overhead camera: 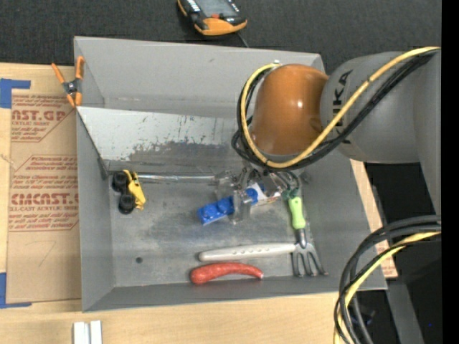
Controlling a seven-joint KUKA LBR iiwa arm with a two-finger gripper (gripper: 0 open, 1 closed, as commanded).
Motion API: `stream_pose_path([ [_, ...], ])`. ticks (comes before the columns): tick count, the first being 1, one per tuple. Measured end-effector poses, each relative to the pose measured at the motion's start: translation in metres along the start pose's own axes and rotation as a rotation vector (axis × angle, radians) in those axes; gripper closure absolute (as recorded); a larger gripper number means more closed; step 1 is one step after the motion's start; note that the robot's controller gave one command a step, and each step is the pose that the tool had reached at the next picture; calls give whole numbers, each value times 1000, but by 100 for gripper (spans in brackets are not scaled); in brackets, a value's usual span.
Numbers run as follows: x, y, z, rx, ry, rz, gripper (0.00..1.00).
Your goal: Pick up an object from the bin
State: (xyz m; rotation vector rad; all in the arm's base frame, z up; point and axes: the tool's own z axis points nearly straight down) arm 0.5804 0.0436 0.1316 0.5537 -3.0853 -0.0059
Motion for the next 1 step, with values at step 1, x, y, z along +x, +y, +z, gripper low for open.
stream_pose_path([
  [1,0,1,-21,0,1,0,100],
])
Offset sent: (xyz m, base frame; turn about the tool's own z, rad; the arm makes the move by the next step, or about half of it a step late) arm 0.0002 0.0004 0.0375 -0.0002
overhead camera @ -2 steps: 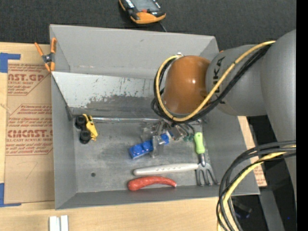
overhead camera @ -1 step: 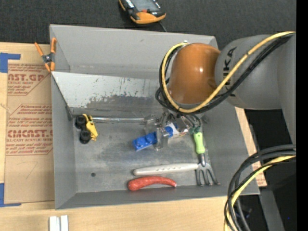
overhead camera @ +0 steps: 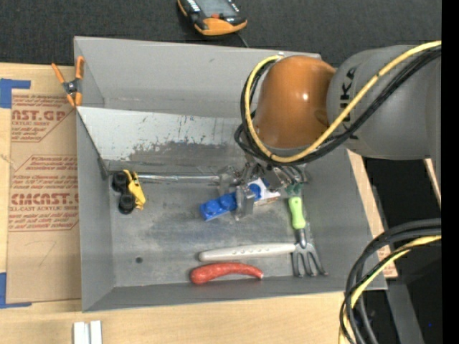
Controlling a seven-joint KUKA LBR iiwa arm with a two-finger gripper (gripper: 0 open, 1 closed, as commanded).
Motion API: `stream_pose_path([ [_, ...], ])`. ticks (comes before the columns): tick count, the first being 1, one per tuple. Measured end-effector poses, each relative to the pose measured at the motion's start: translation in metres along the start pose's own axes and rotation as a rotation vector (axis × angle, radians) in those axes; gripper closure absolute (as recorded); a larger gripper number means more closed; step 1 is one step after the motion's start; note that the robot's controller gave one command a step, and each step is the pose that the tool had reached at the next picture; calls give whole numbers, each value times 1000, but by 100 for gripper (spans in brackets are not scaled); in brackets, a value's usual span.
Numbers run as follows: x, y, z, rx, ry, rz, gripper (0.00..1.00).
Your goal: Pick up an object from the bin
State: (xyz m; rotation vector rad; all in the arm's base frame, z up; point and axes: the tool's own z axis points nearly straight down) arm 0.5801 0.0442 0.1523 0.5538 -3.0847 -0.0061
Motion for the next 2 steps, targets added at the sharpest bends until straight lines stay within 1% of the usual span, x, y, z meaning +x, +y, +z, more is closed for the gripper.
stream_pose_path([
  [1,-1,0,-15,1,-5,0,100],
  [2,0,1,-27,0,-2,0,100],
])
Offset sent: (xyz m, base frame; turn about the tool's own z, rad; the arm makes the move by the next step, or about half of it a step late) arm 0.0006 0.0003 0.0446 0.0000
